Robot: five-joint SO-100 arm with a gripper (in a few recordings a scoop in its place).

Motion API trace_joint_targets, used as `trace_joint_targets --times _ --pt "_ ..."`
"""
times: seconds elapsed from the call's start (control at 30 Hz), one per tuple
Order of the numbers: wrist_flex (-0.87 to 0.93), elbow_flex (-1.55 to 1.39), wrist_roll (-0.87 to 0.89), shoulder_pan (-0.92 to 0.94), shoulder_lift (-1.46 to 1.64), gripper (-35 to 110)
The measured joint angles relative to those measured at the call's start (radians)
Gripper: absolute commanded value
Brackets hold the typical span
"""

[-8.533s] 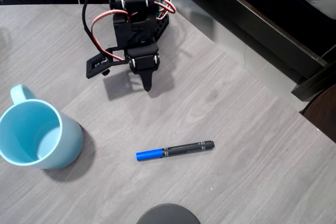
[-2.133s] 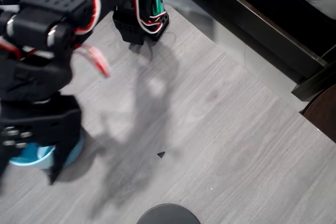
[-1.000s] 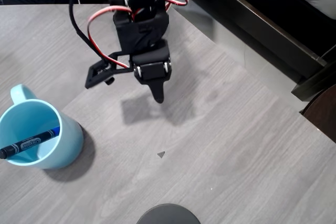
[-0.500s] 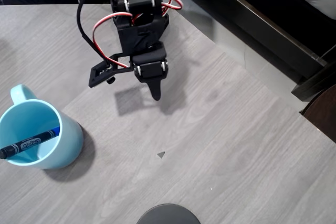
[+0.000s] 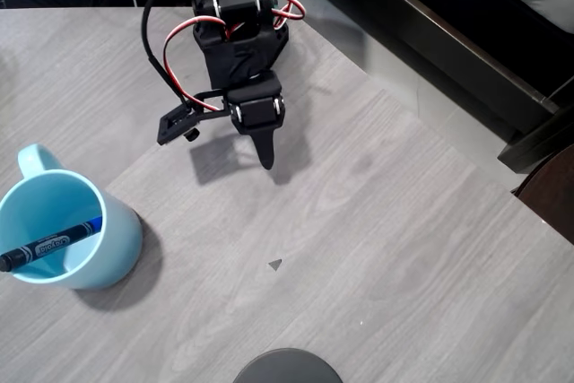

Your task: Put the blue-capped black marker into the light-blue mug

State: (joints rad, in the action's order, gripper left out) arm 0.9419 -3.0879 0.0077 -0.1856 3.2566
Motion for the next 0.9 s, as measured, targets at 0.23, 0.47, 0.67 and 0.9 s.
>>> trace_joint_targets --times 0.23,0.47,0.67,0.9 --pt "0.086 -0.006 -0.018 0.031 0.055 0" --pt "0.187 -0.006 -0.026 0.100 0.055 0" --pt "0.275 -0.006 -0.028 0.120 0.057 0" --pt "0.282 -0.006 -0.028 0.124 0.057 0"
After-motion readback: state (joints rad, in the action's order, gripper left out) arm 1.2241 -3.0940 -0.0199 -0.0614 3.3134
